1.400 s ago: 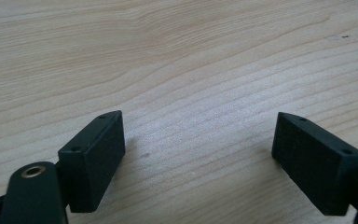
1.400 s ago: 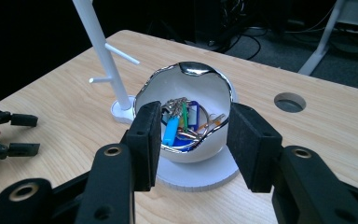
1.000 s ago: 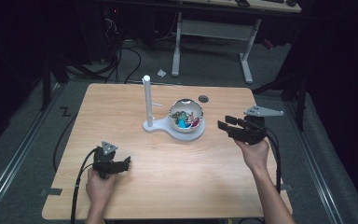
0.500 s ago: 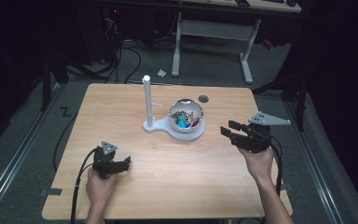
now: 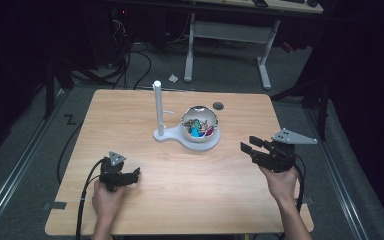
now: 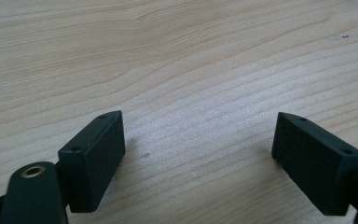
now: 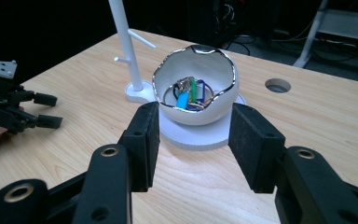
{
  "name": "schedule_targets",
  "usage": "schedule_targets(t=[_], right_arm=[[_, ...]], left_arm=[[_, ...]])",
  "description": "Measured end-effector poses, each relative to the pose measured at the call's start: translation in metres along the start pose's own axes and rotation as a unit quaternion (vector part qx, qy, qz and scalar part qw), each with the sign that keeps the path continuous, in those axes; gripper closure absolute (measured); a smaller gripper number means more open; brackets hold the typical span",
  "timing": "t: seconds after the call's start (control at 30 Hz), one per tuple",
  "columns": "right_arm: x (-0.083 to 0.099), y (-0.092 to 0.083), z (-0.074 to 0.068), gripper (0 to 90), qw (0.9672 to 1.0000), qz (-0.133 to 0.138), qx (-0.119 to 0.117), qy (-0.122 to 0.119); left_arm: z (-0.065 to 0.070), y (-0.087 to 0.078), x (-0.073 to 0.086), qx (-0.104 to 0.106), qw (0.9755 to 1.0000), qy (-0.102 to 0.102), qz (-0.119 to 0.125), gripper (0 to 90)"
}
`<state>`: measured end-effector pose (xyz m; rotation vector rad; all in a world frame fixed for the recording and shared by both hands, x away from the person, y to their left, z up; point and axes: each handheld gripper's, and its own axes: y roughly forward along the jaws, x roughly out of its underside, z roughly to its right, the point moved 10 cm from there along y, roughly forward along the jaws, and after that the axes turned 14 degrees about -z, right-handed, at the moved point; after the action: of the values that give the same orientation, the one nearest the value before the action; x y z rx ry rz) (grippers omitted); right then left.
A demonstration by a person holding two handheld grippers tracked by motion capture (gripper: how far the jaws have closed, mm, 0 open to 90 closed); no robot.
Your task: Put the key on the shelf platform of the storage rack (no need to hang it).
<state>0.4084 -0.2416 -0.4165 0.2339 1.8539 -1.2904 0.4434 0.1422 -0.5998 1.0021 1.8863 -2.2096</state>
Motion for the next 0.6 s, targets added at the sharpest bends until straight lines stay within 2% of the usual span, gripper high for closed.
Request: schedule_targets(t=[0.23,0.6], right_arm=[[0.009,-0.004,-0.001,53.7,1.0000,0.004,0.003,0.004],[0.025,0.001,-0.002,53.5,0.9999,-0.001,0.003,0.012]], left_arm=[[0.000,0.000,0.000,0.000,1.0000,0.000,0.000,17.6],[0.000,0.000,0.000,0.000,1.0000,-0.001,0.001,17.6]])
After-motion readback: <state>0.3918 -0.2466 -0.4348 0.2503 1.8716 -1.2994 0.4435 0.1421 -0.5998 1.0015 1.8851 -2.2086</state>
